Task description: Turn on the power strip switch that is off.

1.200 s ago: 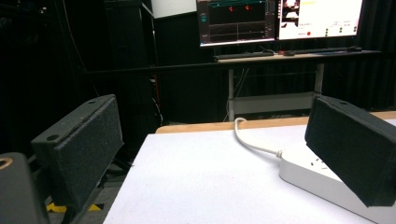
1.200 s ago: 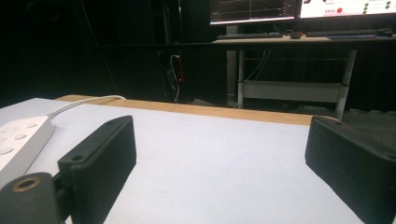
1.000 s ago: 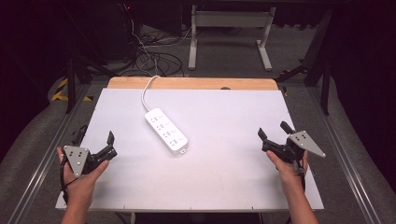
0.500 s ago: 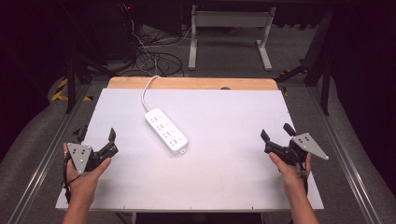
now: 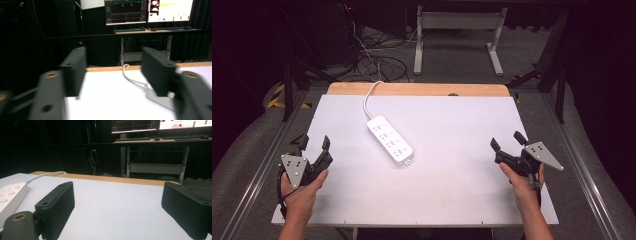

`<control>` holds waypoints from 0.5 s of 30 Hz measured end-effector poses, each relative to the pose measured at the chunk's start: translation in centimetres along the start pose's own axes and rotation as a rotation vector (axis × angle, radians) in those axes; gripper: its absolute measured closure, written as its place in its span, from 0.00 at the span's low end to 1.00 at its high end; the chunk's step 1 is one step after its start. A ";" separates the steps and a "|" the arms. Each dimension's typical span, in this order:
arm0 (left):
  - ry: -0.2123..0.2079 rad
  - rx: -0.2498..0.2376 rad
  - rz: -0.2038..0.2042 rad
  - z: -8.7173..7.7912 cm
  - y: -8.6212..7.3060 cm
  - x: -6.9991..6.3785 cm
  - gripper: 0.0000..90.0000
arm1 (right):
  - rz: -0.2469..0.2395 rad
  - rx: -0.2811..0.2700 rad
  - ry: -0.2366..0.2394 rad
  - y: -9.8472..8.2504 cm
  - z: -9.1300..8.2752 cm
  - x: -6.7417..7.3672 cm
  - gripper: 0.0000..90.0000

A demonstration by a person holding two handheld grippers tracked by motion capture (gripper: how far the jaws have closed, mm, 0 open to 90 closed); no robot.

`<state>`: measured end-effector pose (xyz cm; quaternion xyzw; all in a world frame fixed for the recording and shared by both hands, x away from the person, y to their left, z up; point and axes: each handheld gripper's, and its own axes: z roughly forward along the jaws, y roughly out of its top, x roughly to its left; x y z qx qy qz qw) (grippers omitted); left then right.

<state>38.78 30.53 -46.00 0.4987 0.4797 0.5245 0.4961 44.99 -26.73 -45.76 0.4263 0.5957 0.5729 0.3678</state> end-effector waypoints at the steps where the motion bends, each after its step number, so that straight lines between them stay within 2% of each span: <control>1: 0.011 -0.002 -0.009 -0.1 0.1 0.0 0.58 | 0.001 0.000 0.000 0.0 0.0 0.0 0.13; 5: 0.024 0.008 -0.033 -0.3 0.2 0.1 0.79 | 0.001 -0.001 -0.001 0.0 0.0 0.0 0.13; 8: 0.021 0.034 -0.043 -0.5 0.4 0.2 0.97 | 0.000 0.000 -0.002 0.0 0.0 0.0 0.13; 10: -0.009 0.059 -0.064 -0.5 0.6 0.2 1.00 | 0.002 0.000 0.000 0.0 0.0 0.0 0.13; 12: -0.020 0.065 -0.063 -0.6 0.6 0.2 1.00 | 0.003 -0.001 0.001 0.0 0.0 0.0 0.13; 13: -0.040 0.068 -0.063 -0.6 0.8 0.3 1.00 | 0.003 0.000 0.001 0.0 0.0 0.0 0.13; 15: -0.043 0.074 -0.056 -0.3 1.0 0.4 1.00 | 0.004 0.000 0.002 0.0 0.0 0.0 0.13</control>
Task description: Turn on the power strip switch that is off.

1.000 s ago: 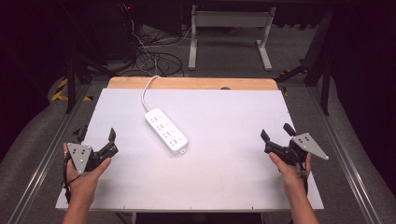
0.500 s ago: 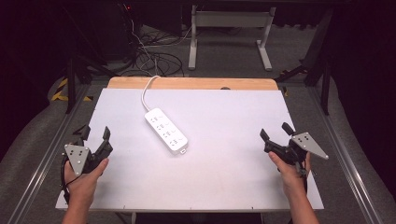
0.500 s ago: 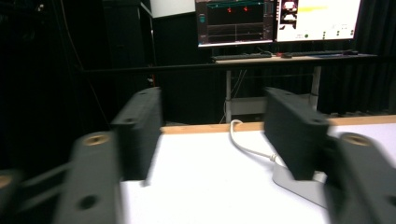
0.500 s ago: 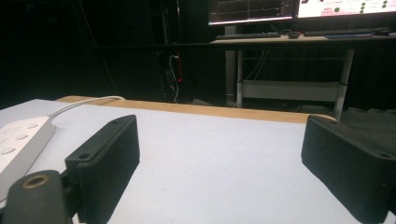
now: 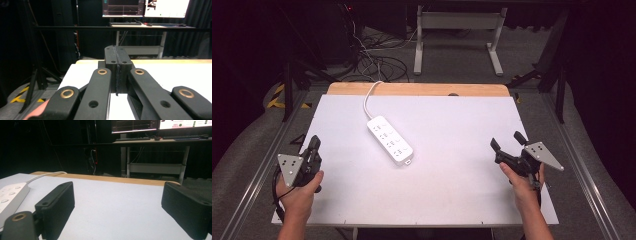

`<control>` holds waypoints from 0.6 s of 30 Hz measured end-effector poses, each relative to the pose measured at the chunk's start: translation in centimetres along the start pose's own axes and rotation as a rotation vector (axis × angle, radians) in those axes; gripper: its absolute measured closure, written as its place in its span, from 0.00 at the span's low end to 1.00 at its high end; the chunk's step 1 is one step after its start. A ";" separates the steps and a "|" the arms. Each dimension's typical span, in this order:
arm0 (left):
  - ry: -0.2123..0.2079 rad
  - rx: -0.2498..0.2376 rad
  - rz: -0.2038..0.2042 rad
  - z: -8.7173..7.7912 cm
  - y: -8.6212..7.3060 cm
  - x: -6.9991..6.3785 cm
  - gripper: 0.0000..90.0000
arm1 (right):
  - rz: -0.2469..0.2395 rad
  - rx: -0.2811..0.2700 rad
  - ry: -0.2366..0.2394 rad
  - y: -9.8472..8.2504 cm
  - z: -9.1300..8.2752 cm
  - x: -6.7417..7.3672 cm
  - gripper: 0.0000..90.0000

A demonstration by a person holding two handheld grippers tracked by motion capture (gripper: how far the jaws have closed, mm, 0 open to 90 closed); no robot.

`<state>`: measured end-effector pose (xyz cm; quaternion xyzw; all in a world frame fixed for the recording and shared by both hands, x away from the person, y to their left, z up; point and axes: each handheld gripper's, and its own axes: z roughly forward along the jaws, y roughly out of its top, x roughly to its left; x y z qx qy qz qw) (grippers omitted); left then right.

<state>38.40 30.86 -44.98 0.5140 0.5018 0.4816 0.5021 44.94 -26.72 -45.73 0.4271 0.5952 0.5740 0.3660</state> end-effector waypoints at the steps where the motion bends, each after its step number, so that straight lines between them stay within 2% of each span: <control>1: 0.003 0.004 0.002 0.2 0.2 0.0 1.00 | -0.001 0.001 -0.003 0.0 0.0 0.0 0.13; 5: 0.012 0.013 -0.020 0.8 0.9 0.1 1.00 | -0.004 0.005 -0.004 0.0 0.0 0.0 0.13; 7: 0.007 0.019 -0.013 1.1 1.3 -0.1 1.00 | -0.001 0.004 0.000 0.0 0.0 0.0 0.13; 9: 0.002 0.026 0.021 1.6 1.6 -0.6 1.00 | 0.000 0.002 0.003 0.0 0.0 -0.1 0.13; 15: 0.000 0.034 0.050 2.5 2.5 -0.9 1.00 | 0.015 0.002 -0.002 0.0 0.1 -0.4 0.14; 18: -0.021 0.039 0.076 3.4 3.9 -1.3 1.00 | 0.016 0.008 -0.004 -0.1 0.2 -0.5 0.14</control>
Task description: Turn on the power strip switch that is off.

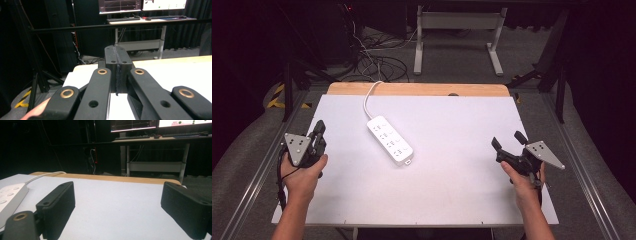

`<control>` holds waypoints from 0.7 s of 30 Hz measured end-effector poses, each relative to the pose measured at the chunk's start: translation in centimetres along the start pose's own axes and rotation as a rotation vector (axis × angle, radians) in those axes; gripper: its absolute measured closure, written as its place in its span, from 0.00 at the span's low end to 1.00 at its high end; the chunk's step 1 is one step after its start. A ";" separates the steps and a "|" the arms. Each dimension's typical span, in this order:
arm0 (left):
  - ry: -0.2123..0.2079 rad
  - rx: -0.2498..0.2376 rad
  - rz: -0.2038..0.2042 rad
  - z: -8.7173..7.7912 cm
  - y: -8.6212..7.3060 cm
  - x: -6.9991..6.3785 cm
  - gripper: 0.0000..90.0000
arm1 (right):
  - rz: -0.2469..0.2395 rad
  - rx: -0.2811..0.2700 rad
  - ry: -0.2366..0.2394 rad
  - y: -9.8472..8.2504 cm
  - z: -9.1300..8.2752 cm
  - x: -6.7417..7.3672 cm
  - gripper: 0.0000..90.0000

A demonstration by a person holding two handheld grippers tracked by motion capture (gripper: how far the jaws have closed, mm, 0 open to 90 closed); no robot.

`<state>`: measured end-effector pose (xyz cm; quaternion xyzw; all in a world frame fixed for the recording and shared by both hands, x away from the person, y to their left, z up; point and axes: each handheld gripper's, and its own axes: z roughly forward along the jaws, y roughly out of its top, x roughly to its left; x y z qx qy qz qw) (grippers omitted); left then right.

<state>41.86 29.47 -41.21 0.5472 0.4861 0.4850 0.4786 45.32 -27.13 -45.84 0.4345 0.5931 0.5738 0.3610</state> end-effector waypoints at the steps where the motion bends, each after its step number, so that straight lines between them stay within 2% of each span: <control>1: 0.000 0.000 0.000 0.0 0.0 0.0 1.00 | 0.003 0.002 0.000 0.0 0.0 0.0 0.14; 3: -0.014 0.006 0.017 0.6 0.7 -0.2 1.00 | 0.004 0.001 -0.001 0.0 0.0 0.0 0.14; 4: -0.023 0.026 0.036 1.3 1.3 -0.5 1.00 | 0.004 0.001 -0.001 0.0 0.0 -0.1 0.14; 6: -0.028 0.040 0.043 1.6 1.6 -0.7 1.00 | 0.004 0.002 0.000 0.0 -0.1 -0.1 0.14; 10: -0.062 0.105 0.074 3.2 2.4 -1.5 1.00 | 0.007 0.003 -0.002 -0.1 -0.1 -0.2 0.15; 12: -0.094 0.152 0.085 4.4 2.9 -2.3 1.00 | 0.007 0.004 -0.001 -0.1 -0.1 -0.3 0.15; 13: -0.094 0.152 0.085 4.4 2.9 -2.3 1.00 | 0.010 0.006 -0.002 -0.1 -0.1 -0.3 0.15; 16: -0.139 0.214 0.127 5.8 3.6 -3.5 1.00 | 0.012 0.005 -0.004 -0.1 -0.1 -0.4 0.15; 17: -0.139 0.214 0.127 5.8 3.6 -3.5 1.00 | 0.012 0.005 -0.004 -0.1 -0.1 -0.4 0.15; 20: -0.192 0.265 0.142 7.0 4.1 -4.7 1.00 | 0.010 0.010 -0.002 -0.1 0.0 -0.5 0.15; 21: -0.198 0.276 0.151 7.3 4.1 -5.0 1.00 | 0.011 0.010 -0.002 -0.1 0.0 -0.5 0.15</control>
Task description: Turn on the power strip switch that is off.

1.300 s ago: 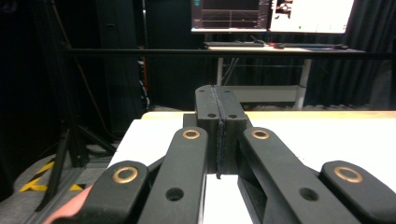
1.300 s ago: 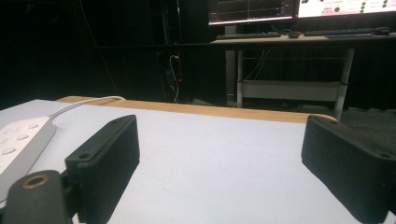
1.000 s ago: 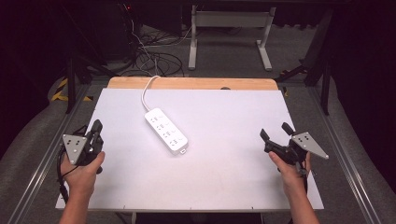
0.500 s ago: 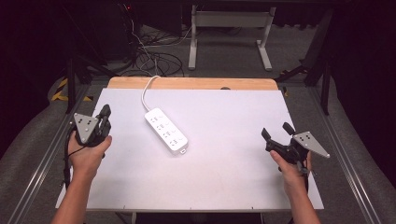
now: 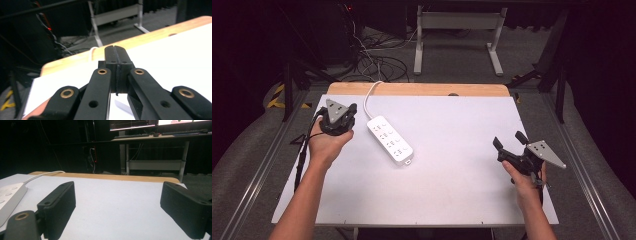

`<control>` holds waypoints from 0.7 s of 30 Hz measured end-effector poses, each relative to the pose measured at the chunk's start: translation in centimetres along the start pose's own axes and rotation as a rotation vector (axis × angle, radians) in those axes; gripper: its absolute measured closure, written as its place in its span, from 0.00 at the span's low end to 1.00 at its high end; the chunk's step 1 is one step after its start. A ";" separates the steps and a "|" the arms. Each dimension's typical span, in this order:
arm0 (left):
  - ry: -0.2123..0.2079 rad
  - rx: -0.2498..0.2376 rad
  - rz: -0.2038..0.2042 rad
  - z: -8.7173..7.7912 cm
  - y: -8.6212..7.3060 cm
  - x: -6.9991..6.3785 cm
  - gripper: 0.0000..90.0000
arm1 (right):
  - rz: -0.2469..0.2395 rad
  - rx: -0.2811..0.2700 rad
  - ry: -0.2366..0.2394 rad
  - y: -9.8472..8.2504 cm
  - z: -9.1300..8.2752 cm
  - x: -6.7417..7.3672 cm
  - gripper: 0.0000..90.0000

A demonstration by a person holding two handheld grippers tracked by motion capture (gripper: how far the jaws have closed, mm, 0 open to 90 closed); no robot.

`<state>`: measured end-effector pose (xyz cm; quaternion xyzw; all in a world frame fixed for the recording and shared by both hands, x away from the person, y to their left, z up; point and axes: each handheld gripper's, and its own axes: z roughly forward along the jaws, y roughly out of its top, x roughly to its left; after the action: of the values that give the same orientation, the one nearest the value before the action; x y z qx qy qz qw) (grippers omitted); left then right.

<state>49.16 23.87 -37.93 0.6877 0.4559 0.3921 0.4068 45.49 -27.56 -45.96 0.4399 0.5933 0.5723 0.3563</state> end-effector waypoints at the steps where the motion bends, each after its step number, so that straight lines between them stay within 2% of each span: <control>1: -0.007 0.014 0.011 0.3 0.2 -0.2 1.00 | 0.001 0.000 0.002 0.0 0.0 0.0 0.15; 4: -0.021 0.036 0.019 0.8 0.5 -0.5 1.00 | 0.000 -0.001 0.001 0.0 0.0 -0.1 0.15; 7: -0.058 0.065 0.014 1.6 1.0 -1.1 1.00 | 0.004 0.002 0.001 0.0 0.1 -0.1 0.15; 9: -0.079 0.103 0.028 2.2 1.2 -1.5 1.00 | 0.008 0.007 0.003 0.0 0.2 -0.1 0.15; 12: -0.087 0.132 0.035 2.8 1.3 -1.8 1.00 | 0.006 0.008 0.010 -0.1 0.2 -0.1 0.16; 14: -0.097 0.164 0.041 3.6 1.2 -2.0 1.00 | 0.007 0.011 0.013 -0.1 0.3 -0.1 0.17; 15: -0.118 0.203 0.032 4.7 0.8 -2.3 1.00 | 0.008 0.013 0.017 -0.1 0.3 0.0 0.17; 16: -0.118 0.203 0.032 4.7 0.8 -2.3 1.00 | 0.008 0.014 0.020 -0.1 0.3 0.1 0.17; 17: -0.128 0.258 0.042 5.9 0.2 -2.7 1.00 | 0.008 0.015 0.023 -0.1 0.4 0.1 0.17; 18: -0.134 0.285 0.045 6.5 -0.2 -2.8 1.00 | 0.007 0.014 0.026 -0.1 0.4 0.2 0.17; 20: -0.134 0.323 0.032 7.5 -0.7 -2.9 1.00 | 0.001 0.014 0.031 -0.1 0.5 0.3 0.17; 21: -0.134 0.323 0.032 7.5 -0.7 -2.9 1.00 | 0.001 0.016 0.029 -0.1 0.5 0.3 0.17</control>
<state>54.94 19.85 -41.77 0.7758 0.4740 0.2735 0.3140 45.82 -27.12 -46.06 0.4348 0.6025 0.5741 0.3440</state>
